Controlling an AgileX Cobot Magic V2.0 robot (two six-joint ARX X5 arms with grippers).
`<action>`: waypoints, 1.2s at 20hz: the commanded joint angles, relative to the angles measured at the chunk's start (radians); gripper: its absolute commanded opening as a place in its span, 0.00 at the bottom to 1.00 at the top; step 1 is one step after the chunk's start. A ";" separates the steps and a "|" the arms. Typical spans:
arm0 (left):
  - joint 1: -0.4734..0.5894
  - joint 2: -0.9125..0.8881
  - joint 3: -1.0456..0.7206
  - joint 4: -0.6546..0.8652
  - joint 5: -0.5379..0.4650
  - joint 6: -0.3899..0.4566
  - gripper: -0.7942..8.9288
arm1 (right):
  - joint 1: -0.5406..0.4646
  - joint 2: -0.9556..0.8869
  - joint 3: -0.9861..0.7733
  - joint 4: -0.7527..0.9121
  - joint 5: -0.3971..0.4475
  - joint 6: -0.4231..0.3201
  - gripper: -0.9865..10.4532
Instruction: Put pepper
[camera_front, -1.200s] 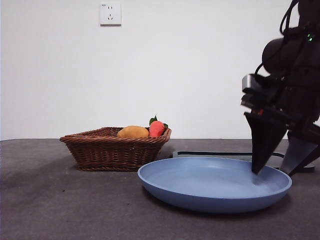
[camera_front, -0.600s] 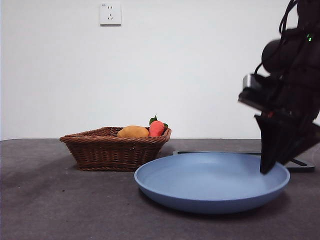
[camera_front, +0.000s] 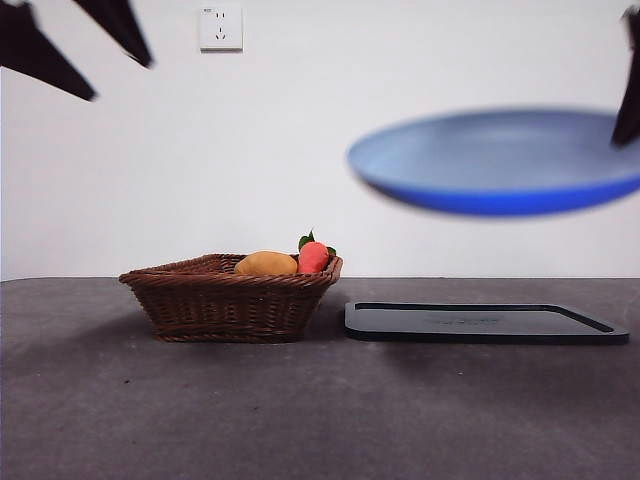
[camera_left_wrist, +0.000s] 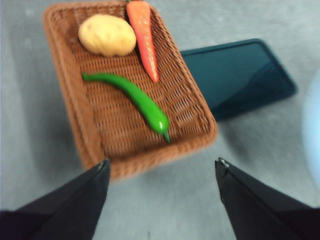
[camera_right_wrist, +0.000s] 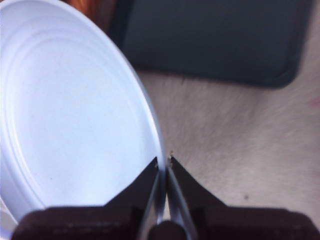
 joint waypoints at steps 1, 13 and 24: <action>-0.047 0.161 0.117 0.011 -0.058 -0.014 0.45 | -0.025 -0.076 0.013 -0.021 -0.005 0.021 0.09; -0.132 0.752 0.548 -0.057 -0.174 -0.069 0.45 | -0.057 -0.257 0.014 -0.090 -0.005 0.050 0.09; -0.156 0.930 0.548 -0.023 -0.219 -0.093 0.45 | -0.055 -0.257 0.014 -0.091 -0.010 0.048 0.09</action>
